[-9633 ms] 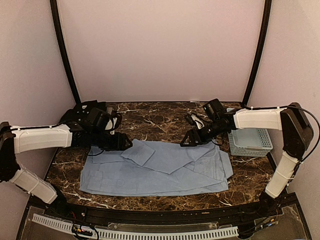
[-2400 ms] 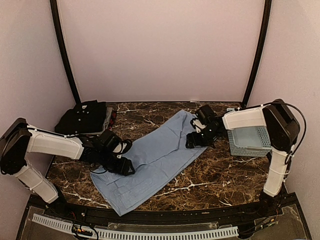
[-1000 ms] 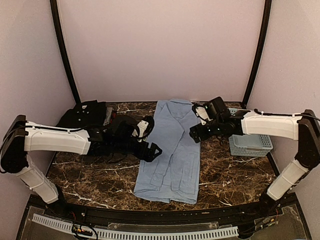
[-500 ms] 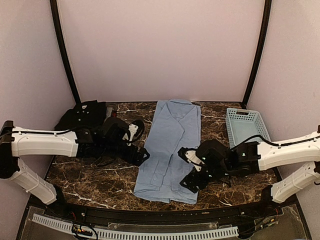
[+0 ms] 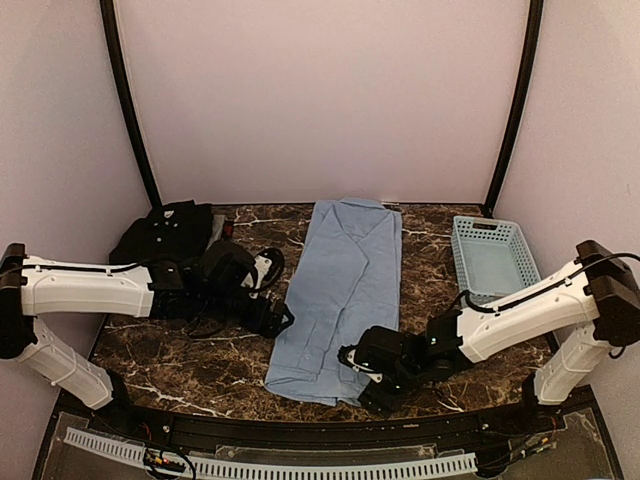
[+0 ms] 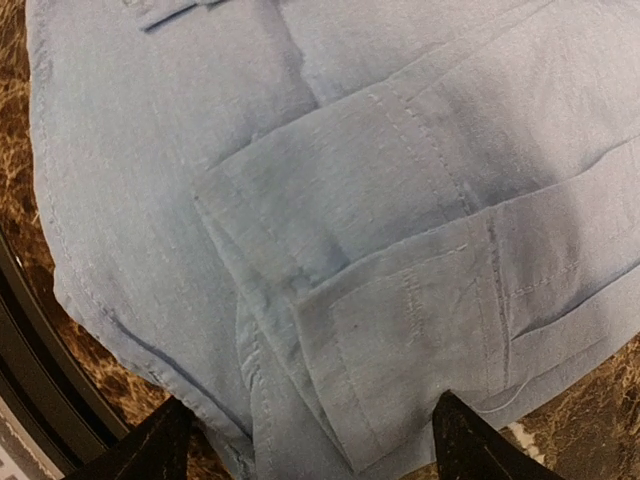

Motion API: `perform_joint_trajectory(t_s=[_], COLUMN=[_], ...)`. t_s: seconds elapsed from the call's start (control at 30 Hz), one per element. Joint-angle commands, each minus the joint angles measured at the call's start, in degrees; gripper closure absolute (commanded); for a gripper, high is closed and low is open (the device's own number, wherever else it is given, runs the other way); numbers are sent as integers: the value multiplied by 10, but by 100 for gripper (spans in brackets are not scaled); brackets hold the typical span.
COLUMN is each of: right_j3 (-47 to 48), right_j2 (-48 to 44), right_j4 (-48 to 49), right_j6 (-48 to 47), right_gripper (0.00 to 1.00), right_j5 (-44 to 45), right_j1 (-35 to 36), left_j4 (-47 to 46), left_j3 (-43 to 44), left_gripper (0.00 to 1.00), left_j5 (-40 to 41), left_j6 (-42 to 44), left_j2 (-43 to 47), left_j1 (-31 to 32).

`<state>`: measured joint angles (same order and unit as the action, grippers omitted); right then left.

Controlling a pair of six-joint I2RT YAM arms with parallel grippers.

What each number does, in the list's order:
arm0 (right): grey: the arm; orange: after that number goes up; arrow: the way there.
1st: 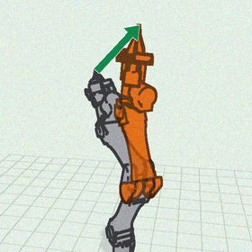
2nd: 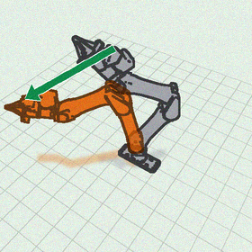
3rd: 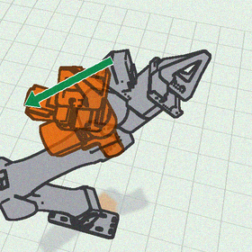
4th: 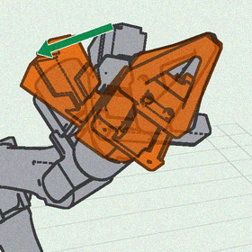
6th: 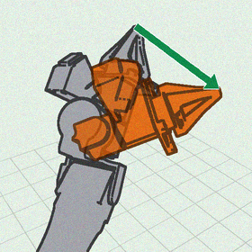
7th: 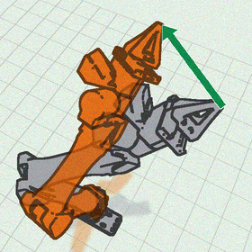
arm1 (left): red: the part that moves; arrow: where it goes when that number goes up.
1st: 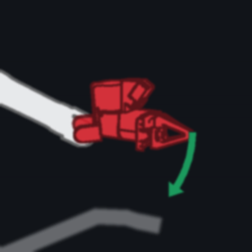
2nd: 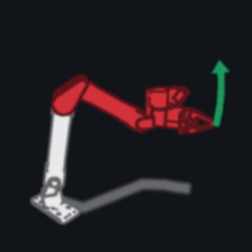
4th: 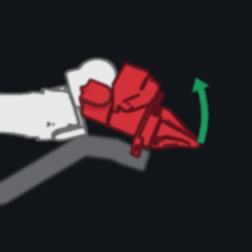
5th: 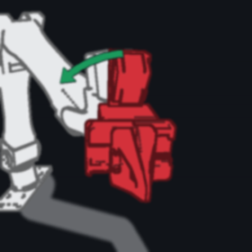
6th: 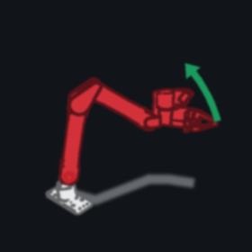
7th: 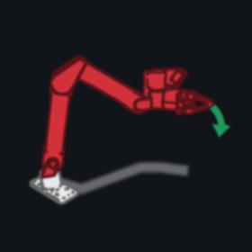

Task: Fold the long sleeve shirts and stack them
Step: Pick up the rectangle-folded shirt from the center of the board.

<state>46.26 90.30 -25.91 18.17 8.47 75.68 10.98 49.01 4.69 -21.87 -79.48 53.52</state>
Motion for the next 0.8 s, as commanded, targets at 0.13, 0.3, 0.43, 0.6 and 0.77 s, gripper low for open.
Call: perform_joint_trajectory(t_s=[0.13,0.3,0.43,0.6,0.77], right_j3=[20,14,3,-7,-18], right_j2=[36,18,-8,-62,-97], right_j4=[-43,-67,-87,-98,-111], right_j6=[12,29,44,62,74], right_gripper=[47,78,100,100,100], right_j5=[5,-13,-28,-64,-125], right_j1=[15,18,18,17,-13], left_j4=[-64,-123,-169,-229,-262], left_j3=[-82,-130,-156,-184,-195], left_gripper=[15,15,15,15,15], left_j5=[-73,-102,-119,-141,-161], left_j6=[13,30,62,102,125], left_j2=[33,51,47,24,12], left_j1=[3,25,63,102,123])
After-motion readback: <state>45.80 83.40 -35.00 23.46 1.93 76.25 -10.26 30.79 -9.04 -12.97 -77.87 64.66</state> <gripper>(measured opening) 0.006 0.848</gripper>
